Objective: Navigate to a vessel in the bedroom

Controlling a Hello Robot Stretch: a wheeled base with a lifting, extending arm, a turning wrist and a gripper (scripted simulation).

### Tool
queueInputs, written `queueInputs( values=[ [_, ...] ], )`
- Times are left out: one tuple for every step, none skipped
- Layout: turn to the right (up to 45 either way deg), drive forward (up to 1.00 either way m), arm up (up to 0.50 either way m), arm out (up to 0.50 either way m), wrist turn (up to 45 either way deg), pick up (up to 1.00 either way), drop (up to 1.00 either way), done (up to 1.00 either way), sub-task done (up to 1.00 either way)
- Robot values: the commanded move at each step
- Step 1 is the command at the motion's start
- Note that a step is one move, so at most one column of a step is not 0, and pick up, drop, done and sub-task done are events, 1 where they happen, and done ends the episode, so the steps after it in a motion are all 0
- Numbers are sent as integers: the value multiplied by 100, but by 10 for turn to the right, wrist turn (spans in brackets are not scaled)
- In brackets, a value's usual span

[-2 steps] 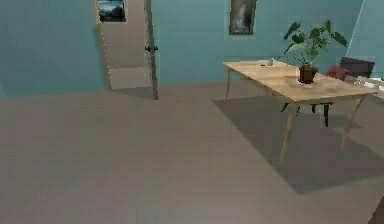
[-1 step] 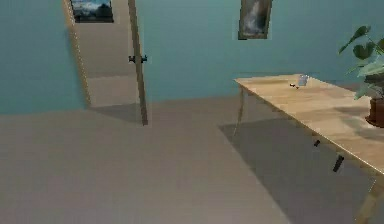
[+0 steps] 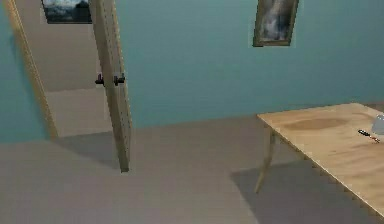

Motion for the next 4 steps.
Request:
queueInputs(
  values=[
    [0,100,0,0,0,0,0,0,0],
    [30,0,0,0,0,0,0,0,0],
    [0,65,0,0,0,0,0,0,0],
    [120,0,0,0,0,0,0,0,0]
  ],
)
